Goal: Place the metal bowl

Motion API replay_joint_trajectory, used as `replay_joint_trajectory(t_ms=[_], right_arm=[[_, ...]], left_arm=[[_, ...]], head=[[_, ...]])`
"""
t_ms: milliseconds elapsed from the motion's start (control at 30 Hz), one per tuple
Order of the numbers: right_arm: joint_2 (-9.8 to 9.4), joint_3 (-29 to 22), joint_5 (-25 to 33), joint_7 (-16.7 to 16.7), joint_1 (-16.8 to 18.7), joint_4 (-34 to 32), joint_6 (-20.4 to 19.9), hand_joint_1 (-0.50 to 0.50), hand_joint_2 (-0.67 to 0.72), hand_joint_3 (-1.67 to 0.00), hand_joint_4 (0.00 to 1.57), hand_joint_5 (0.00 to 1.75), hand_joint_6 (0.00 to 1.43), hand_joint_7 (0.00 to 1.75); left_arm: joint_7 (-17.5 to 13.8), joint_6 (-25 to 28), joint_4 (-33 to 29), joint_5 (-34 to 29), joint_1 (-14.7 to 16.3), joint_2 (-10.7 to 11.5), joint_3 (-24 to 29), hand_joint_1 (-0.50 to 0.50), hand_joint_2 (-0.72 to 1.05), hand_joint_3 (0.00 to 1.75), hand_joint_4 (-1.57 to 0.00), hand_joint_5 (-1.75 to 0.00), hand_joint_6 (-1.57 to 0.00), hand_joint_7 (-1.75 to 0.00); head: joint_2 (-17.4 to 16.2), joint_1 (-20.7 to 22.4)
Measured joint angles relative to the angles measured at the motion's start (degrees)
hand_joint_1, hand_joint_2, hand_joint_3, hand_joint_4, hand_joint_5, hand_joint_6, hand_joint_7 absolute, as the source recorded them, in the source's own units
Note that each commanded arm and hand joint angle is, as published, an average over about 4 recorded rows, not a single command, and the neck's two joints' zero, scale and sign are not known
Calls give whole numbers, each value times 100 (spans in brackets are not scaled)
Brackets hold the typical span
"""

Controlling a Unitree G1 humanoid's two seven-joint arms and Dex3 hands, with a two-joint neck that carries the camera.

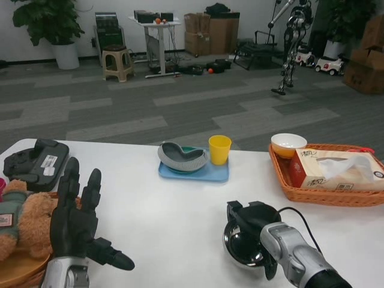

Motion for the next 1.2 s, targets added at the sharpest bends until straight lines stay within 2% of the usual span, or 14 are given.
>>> replay_joint_trajectory(t_ms=[100, 167, 267, 400, 467, 600, 733, 867, 933, 1033, 1133, 1200], right_arm=[[-32, -28, 175, 94, 29, -169, 186, -42, 69, -2, 0, 44, 0, 106], [-60, -29, 404, 164, 43, -263, 363, -44, 72, 0, 0, 34, 0, 89], [-108, -29, 698, 236, 58, -284, 546, -46, 72, 0, 0, 27, 0, 72], [-127, -89, 1081, 248, 100, -286, 567, -46, 72, 0, 0, 19, 0, 59], [-127, -183, 1252, 249, 125, -287, 553, -46, 72, 0, 0, 22, 0, 54], [-115, -466, 1786, 235, 212, -330, 450, -46, 72, 0, 0, 22, 0, 38], [-46, -791, 2162, 231, 346, -594, 327, -46, 72, 0, 0, 19, 0, 24], [32, -1126, 2543, 216, 451, -924, 166, -46, 72, 0, 0, 10, 0, 17], [104, -1423, 2995, 186, 549, -1138, 1, -46, 72, 0, 0, 10, 0, 14], [182, -1797, 3976, 123, 664, -1430, -362, -46, 72, 0, 0, 10, 0, 14], [208, -1883, 4896, 64, 712, -1519, -736, -46, 72, 0, 0, 10, 0, 14], [216, -1889, 5605, -59, 752, -1561, -1147, -46, 72, 0, 0, 10, 0, 14]], left_arm=[[0, 0, 0, 0, 0, 0, 0, -50, -64, 0, 0, -10, 0, 0], [0, 0, 0, 0, 0, 0, 0, -50, -64, 0, 0, -10, 0, 0], [0, 0, 0, 0, 0, 0, 0, -50, -64, 0, 0, -10, 0, 0], [0, 0, 0, -1, 0, 0, 0, -50, -68, 0, 0, -10, 0, 0], [0, 0, 0, -2, 0, 0, -1, -50, -64, 0, 0, -10, 0, 0], [0, 0, 0, -3, -2, 0, -8, -50, -68, 0, 0, -10, 0, 0], [0, -2, 0, -2, -6, 0, -17, -50, -64, 0, 0, -10, 0, 0], [0, -6, 0, -2, -10, 1, -23, -50, -64, 0, 0, -10, 0, 0], [0, -11, -1, -2, -14, 3, -26, -50, -68, 0, 0, -10, 0, 0], [0, -14, -2, -2, -17, 4, -29, -50, -70, 0, 0, -10, 0, 0], [0, -14, -2, -2, -17, 4, -29, -50, -68, 0, 0, -10, 0, 0], [0, -14, -2, -1, -17, 4, -19, -50, -66, 0, 0, -10, 0, 0]], head=[[2, 2], [6, 6], [17, 14], [21, 7], [21, 13], [18, 32], [22, 52], [31, 64], [70, 103], [171, 208], [259, 304], [336, 379]])
